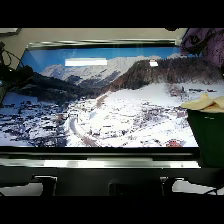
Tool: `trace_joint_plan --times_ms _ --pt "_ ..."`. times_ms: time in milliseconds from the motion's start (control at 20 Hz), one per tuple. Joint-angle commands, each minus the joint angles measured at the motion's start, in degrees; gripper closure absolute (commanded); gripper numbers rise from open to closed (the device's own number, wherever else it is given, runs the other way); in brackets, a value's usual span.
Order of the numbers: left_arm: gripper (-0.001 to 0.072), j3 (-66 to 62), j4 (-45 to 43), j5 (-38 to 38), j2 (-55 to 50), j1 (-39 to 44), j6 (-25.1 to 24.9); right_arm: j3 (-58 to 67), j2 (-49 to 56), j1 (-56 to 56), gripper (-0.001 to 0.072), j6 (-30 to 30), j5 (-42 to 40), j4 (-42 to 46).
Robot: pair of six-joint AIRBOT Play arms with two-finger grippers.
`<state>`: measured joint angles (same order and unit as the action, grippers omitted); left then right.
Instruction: Fold the clothes and pants, and hang the long-sleeved shirts on hangers.
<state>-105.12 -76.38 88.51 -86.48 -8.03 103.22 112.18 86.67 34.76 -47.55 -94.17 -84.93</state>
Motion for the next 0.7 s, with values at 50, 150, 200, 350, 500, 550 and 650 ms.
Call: trace_joint_plan --times_ms 50,150,200,350,500,550,650 --pt "0.0687 0.0 1.88 0.68 0.04 0.02 -1.9 -0.15 -0.2 0.04 0.0682 -5.84 -8.66 11.1" --pt "0.0687 0.0 1.99 0.68 0.04 0.02 -1.9 -1.09 -0.22 0.04 0.0682 -8.04 -9.62 13.64" --pt "0.0687 0.0 1.99 0.68 0.04 0.02 -1.92 -2.1 -0.26 0.11 0.0682 -9.14 -10.12 15.39" --pt "0.0687 0.0 1.99 0.68 0.02 0.02 -2.95 -6.47 -0.87 1.42 0.0682 -10.97 -10.56 16.72" --pt "0.0687 0.0 1.97 0.63 0.02 0.02 -2.95 -14.75 -3.63 4.17 0.0682 -12.13 -7.65 16.98" --pt "0.0687 0.0 1.99 0.63 0.02 0.02 -2.95 -17.81 -4.66 5.07 0.0682 -12.28 -6.16 17.03" --pt "0.0687 0.0 1.97 0.63 0.02 0.02 -2.95 -24.09 -6.49 7.08 0.0682 -12.66 -3.19 16.5"
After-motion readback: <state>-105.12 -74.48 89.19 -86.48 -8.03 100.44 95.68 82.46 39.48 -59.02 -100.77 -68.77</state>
